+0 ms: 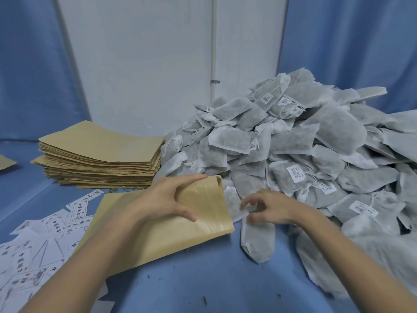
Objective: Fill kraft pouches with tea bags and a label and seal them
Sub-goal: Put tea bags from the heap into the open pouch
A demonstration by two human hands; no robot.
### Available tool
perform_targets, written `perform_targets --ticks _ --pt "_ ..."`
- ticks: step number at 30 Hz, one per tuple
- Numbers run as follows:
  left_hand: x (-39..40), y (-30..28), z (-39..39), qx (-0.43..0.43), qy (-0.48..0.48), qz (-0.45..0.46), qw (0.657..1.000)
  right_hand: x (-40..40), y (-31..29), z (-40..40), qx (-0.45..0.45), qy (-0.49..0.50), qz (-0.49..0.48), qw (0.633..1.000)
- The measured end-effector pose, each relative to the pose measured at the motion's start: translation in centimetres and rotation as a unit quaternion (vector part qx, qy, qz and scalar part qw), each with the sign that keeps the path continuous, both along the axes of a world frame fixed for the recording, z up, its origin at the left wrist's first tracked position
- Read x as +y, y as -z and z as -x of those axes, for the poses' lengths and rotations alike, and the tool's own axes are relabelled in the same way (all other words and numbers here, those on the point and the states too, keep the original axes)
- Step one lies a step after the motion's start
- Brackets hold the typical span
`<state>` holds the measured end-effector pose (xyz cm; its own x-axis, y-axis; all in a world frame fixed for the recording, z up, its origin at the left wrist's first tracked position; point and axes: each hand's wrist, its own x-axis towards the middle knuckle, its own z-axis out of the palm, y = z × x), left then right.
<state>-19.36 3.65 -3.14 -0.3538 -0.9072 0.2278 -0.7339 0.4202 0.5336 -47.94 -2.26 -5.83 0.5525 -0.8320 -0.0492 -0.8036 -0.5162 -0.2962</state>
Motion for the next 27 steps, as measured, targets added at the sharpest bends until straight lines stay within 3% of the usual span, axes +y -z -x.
perform_targets --ticks 2,4,10,14,17,21,27 --pt "0.0 0.1 0.2 -0.008 -0.002 0.003 1.0 -0.1 0.4 1.0 0.057 0.023 -0.119 0.991" --pt "0.1 0.1 0.2 -0.009 -0.005 0.006 1.0 0.2 0.8 1.1 0.045 0.038 -0.176 0.983" --pt "0.4 -0.2 0.1 -0.004 -0.02 0.007 1.0 0.2 1.2 2.2 -0.123 0.047 -0.073 0.989" --pt "0.5 -0.2 0.1 -0.003 -0.019 0.004 1.0 0.6 -1.1 3.3 -0.34 0.134 -0.029 0.93" --pt "0.5 -0.2 0.3 -0.002 -0.016 0.007 1.0 1.3 -1.9 1.2 -0.388 0.181 0.051 0.902" --pt "0.8 -0.2 0.7 0.006 -0.019 0.022 1.0 2.4 -1.2 -4.3 -0.482 0.17 -0.034 0.859" --pt "1.3 -0.6 1.1 0.022 0.017 0.016 0.999 3.0 -1.0 -9.9 -0.335 0.024 -0.16 0.928"
